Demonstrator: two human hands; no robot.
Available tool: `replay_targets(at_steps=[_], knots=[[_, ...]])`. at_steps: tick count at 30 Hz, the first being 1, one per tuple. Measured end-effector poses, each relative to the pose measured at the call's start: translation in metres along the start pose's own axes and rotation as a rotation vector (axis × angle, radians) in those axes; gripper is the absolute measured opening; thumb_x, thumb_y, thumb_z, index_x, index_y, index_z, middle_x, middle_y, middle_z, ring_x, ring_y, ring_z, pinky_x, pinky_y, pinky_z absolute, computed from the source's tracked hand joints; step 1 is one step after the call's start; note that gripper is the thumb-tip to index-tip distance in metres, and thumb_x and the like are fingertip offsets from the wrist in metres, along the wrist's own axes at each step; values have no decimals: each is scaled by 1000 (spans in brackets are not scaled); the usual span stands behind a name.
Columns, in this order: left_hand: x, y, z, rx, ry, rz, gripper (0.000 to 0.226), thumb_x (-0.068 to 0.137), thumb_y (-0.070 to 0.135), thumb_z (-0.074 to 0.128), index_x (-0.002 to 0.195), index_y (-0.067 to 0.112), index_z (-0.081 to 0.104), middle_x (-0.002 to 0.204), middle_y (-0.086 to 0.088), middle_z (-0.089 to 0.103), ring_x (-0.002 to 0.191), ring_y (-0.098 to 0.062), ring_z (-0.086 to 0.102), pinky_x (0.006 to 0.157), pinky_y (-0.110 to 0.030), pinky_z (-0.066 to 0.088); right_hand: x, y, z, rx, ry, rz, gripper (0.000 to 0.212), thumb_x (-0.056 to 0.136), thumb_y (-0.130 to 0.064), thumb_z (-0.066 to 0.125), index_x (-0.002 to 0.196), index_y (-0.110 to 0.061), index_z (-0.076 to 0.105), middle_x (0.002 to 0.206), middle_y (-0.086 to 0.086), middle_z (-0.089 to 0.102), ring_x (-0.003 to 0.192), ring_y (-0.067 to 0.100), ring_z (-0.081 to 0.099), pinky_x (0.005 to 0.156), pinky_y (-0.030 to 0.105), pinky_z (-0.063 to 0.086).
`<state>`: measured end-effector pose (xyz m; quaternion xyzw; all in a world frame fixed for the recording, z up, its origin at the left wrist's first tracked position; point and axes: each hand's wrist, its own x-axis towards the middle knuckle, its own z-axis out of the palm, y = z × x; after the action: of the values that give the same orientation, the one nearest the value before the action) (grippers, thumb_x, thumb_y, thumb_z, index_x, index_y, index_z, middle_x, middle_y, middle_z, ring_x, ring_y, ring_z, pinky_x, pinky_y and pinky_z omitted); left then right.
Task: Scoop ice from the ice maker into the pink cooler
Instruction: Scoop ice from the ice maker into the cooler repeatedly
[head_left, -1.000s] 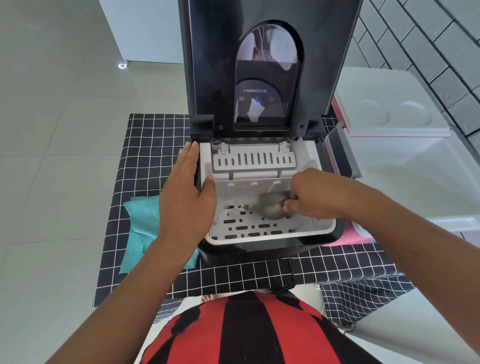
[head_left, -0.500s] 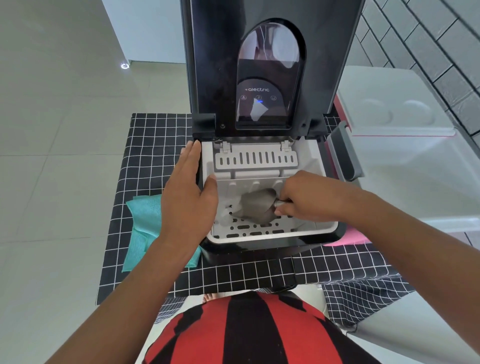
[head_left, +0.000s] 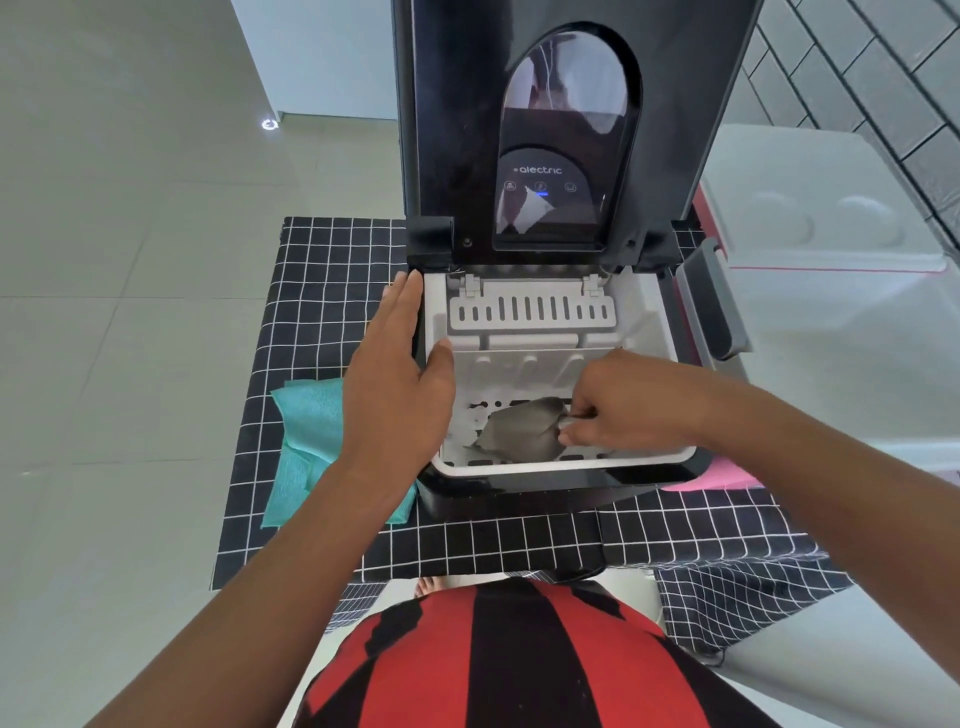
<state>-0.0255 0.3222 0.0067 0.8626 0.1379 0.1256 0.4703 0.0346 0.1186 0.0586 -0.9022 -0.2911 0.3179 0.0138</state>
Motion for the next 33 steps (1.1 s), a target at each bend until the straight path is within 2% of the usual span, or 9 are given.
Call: replay_targets(at_steps=[3, 6, 11, 14, 20, 24, 27, 31, 33], knots=[[0, 0, -1, 13, -1, -1, 63, 93, 22, 54, 150, 34, 29, 155, 17, 30, 142, -1, 26, 117, -32, 26, 4, -5, 7, 31, 21, -9, 43, 92, -38, 58, 54, -17, 59, 47, -2, 49, 45, 14, 46, 48, 27, 36], [0, 0, -1, 15, 0, -9, 63, 93, 23, 54, 150, 35, 29, 155, 18, 30, 142, -1, 26, 116, -32, 27, 8, -8, 11, 72, 53, 12, 42, 91, -38, 60, 54, -18, 59, 45, -4, 47, 39, 9, 41, 45, 24, 30], [1, 0, -1, 9, 2, 4, 63, 93, 23, 53, 150, 33, 29, 155, 16, 31, 142, -3, 27, 117, -33, 26, 13, -4, 15, 122, 79, 49, 34, 90, -39, 61, 65, -18, 69, 49, -4, 54, 39, 4, 41, 46, 22, 31], [1, -1, 0, 8, -3, -1, 63, 94, 23, 54, 150, 34, 28, 156, 17, 30, 142, -2, 26, 117, -35, 27, 14, 1, 16, 139, 79, 74, 32, 90, -41, 62, 78, -14, 75, 59, 2, 64, 43, 7, 45, 48, 22, 34], [1, -2, 0, -19, -3, -5, 63, 94, 23, 54, 150, 35, 28, 155, 18, 31, 142, -2, 28, 116, -41, 30, 14, 0, 16, 217, 30, 134, 33, 90, -41, 62, 86, -11, 75, 72, 8, 69, 56, 13, 54, 57, 28, 43], [1, -3, 1, -40, -6, 2, 63, 93, 23, 54, 149, 35, 29, 155, 17, 32, 142, -3, 29, 115, -42, 32, 10, 2, 9, 303, -35, 192, 31, 92, -38, 60, 80, -12, 70, 73, 4, 69, 55, 15, 62, 45, 19, 44], [1, -3, 1, -42, -1, 3, 63, 92, 23, 54, 149, 35, 30, 154, 17, 33, 141, -4, 30, 114, -42, 33, 11, 3, 8, 301, -27, 215, 33, 93, -37, 60, 73, -12, 66, 68, 3, 65, 50, 13, 58, 39, 17, 40], [1, -5, 1, -57, 4, 0, 63, 92, 22, 54, 149, 34, 30, 154, 17, 33, 141, -2, 29, 116, -40, 31, 16, 1, 8, 137, -7, 171, 35, 92, -39, 60, 83, -7, 71, 70, 6, 63, 56, 13, 51, 52, 24, 37], [2, -5, 1, -52, 4, 1, 62, 93, 21, 54, 149, 33, 30, 154, 16, 33, 142, -2, 29, 116, -40, 31, 17, 1, 8, 89, 32, 156, 33, 91, -40, 61, 87, -9, 73, 74, 4, 66, 62, 16, 56, 58, 28, 43]])
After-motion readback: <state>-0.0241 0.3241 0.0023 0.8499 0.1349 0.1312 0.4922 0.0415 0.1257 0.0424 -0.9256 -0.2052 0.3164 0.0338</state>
